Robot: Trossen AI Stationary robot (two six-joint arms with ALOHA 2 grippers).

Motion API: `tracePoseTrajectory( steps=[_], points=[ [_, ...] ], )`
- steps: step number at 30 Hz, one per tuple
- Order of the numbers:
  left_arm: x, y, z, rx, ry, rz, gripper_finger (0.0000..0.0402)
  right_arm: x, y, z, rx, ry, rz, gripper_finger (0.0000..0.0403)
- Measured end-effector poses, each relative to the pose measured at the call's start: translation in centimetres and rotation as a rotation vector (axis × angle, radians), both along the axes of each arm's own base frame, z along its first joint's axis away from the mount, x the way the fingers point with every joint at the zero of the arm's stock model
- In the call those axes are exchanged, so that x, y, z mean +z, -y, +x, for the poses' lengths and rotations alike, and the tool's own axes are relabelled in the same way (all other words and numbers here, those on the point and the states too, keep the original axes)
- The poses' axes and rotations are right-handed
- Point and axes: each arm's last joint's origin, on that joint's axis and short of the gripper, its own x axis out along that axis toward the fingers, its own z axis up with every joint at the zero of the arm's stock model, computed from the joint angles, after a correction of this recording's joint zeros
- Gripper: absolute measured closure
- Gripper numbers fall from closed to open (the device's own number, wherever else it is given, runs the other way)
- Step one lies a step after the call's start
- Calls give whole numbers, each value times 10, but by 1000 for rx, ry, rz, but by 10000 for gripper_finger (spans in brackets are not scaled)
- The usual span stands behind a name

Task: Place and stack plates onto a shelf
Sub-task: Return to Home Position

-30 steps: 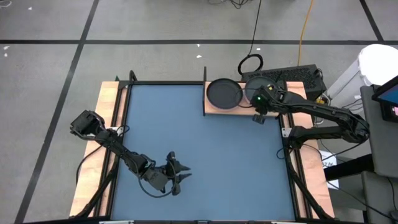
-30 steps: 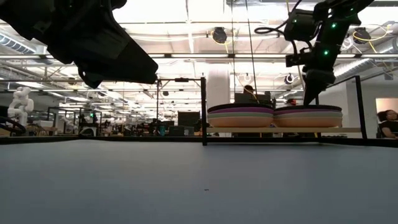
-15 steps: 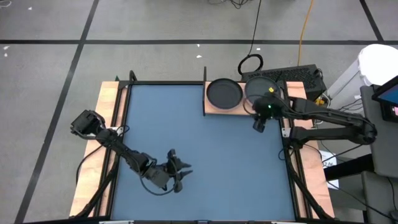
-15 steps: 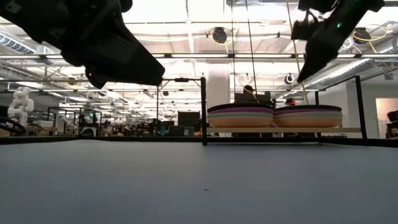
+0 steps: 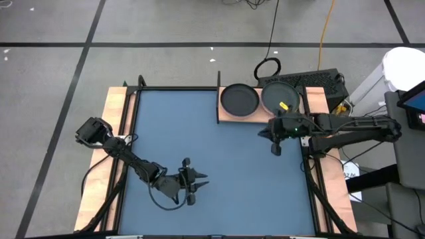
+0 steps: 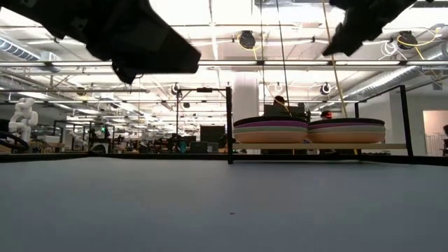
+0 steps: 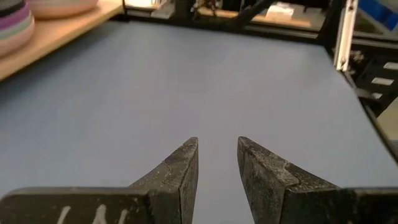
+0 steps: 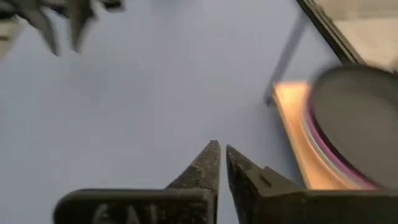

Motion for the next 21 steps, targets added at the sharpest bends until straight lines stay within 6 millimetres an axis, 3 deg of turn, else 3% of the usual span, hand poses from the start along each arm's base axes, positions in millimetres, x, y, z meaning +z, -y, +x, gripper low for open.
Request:
tracePoseTrajectory(
  steps=[7,15,21],
  points=[
    [2,1,1,-21,18,36,290,-25,-20,10,121,156,-33,400],
    [13,-11,5,-23,36,134,392,-46,-30,5,171,188,-99,403],
    [31,-25,5,-12,56,214,396,-55,-37,0,236,209,-130,403]
  ],
)
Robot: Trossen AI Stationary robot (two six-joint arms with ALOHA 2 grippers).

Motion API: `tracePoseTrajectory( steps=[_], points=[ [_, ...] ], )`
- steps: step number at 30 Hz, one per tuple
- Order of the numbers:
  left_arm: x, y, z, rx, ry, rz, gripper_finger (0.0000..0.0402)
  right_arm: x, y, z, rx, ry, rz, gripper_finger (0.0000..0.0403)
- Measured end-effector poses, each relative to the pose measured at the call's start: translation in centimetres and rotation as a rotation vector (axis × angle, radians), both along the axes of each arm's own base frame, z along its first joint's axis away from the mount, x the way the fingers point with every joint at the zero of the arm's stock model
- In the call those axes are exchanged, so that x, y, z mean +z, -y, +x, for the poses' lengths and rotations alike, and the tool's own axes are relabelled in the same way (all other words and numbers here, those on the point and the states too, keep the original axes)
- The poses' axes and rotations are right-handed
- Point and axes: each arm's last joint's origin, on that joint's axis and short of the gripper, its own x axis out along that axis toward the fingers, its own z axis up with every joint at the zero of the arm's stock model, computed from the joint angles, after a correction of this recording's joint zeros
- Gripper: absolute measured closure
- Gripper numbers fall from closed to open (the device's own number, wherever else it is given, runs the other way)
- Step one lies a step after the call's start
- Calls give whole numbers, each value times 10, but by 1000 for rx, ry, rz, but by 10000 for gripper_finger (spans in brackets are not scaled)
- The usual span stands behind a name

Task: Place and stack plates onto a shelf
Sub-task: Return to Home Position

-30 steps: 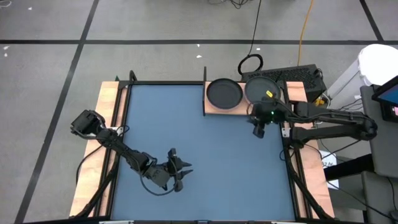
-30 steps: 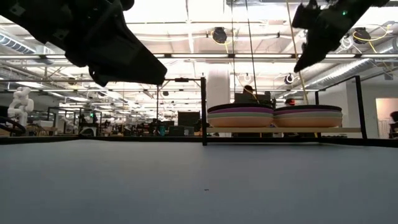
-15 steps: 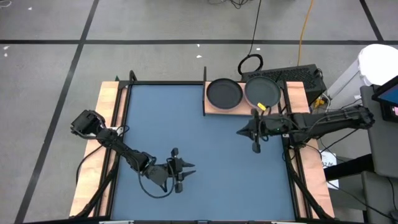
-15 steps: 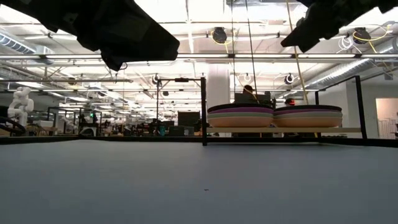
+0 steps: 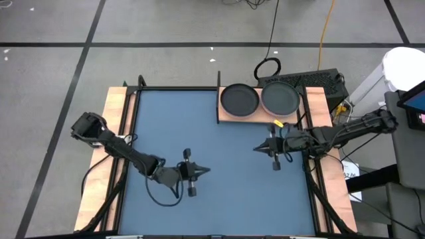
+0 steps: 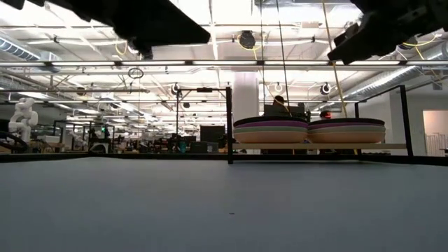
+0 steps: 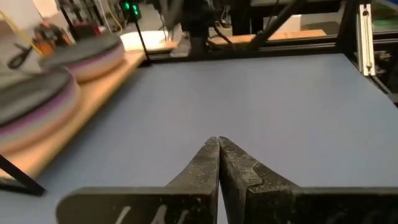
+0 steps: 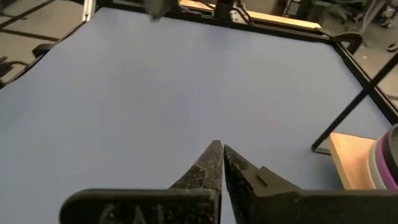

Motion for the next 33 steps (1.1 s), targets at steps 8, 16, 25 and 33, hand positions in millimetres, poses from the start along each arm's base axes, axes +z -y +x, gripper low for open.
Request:
tracePoseTrajectory(
  steps=[8,16,25,33],
  points=[
    [25,-23,-8,27,-22,88,397,-15,-4,-12,64,-4,-61,403],
    [12,-31,-16,40,-6,66,398,-28,-1,-21,52,49,-94,403],
    [-26,-46,-51,23,61,-19,398,-60,-2,-31,193,127,-124,403],
    [-30,-53,-82,3,103,-83,398,-73,-1,-35,188,130,-95,403]
  ],
)
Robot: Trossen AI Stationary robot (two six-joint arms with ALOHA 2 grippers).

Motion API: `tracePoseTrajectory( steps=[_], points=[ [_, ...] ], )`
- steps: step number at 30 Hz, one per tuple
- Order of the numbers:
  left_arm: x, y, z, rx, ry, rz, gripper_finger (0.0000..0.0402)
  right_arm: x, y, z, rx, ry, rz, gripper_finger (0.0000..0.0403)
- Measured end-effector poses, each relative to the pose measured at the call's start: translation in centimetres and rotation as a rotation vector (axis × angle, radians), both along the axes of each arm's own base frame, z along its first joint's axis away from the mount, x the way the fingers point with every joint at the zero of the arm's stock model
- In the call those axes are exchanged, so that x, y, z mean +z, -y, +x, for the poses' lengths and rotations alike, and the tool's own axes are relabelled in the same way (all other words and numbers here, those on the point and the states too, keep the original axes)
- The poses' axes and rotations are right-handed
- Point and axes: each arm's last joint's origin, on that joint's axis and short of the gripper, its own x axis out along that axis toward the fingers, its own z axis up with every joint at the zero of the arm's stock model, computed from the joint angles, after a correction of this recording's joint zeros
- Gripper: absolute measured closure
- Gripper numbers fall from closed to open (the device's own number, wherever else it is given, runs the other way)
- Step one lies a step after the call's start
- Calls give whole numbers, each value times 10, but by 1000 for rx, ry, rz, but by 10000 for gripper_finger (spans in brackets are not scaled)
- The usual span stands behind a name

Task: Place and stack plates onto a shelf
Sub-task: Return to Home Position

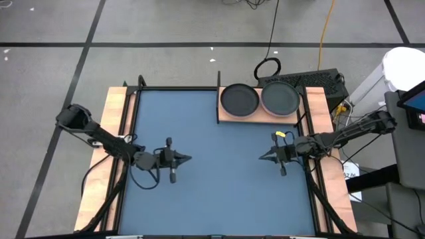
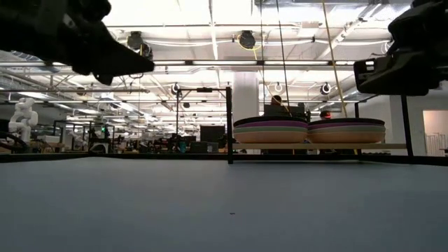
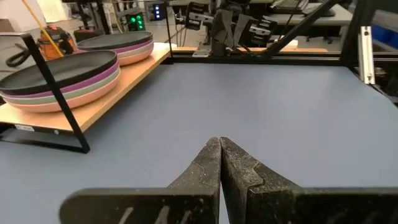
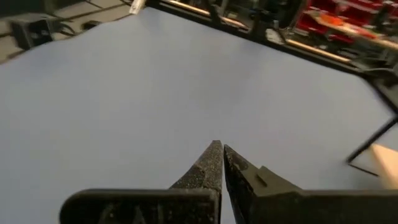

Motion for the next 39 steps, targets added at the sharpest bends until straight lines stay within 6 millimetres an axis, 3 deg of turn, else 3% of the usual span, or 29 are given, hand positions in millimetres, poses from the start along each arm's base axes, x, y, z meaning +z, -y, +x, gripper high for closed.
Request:
tracePoseTrajectory(
  steps=[8,16,39],
  points=[
    [4,-1,-22,-45,42,-2,398,-2,-3,-1,94,-18,44,403],
    [-4,-6,-40,-64,42,-22,398,-7,-3,-3,108,-41,72,403],
    [-12,-11,-48,-70,27,20,399,-3,-3,-6,143,65,71,403]
  ],
)
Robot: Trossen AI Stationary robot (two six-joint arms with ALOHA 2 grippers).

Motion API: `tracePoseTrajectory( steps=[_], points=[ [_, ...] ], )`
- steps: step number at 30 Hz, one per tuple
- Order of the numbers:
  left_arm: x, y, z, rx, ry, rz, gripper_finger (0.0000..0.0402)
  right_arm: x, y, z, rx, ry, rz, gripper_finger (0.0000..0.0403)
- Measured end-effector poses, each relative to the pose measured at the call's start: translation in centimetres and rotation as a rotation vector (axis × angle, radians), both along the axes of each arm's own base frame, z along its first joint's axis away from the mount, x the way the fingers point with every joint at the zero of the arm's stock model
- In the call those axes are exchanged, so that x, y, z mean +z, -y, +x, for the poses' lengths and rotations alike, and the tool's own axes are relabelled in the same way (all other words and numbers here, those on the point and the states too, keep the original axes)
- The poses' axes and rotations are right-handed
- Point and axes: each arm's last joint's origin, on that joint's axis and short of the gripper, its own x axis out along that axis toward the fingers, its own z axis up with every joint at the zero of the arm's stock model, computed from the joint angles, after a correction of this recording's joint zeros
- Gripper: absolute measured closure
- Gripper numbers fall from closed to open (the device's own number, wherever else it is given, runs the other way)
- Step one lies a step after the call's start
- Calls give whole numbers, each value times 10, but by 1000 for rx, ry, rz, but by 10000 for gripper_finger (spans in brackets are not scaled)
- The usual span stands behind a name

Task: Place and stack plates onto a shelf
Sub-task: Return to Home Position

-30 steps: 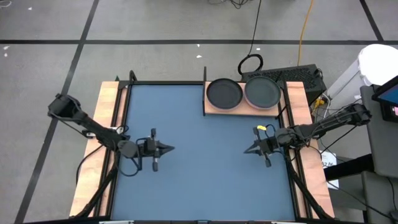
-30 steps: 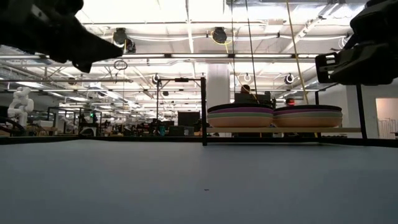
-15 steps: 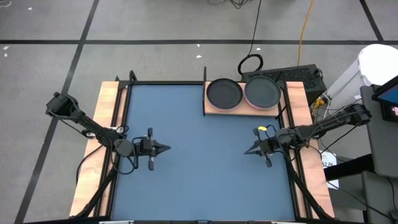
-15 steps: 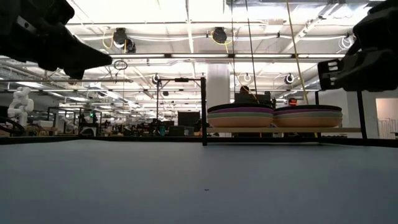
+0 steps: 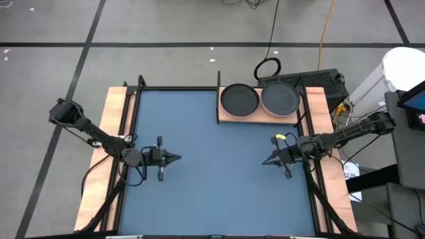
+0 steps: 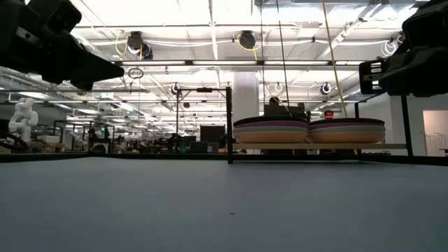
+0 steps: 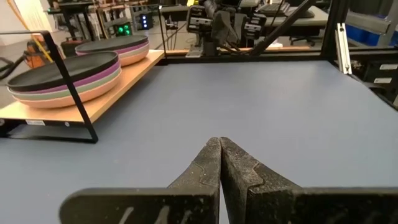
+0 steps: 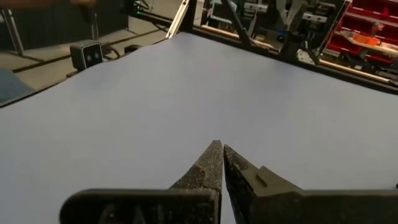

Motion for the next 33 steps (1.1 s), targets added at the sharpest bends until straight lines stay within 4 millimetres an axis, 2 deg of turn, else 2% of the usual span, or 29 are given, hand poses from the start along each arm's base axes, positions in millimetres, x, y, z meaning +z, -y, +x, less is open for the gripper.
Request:
tracePoseTrajectory(
  steps=[5,12,33],
  points=[
    [0,-3,-4,-4,13,18,399,0,0,-2,0,-1,5,403],
    [-8,-14,-23,1,74,-30,399,1,1,-3,-3,-6,22,403],
    [5,-17,-28,-40,149,65,399,0,1,-3,-11,-28,48,403]
  ],
)
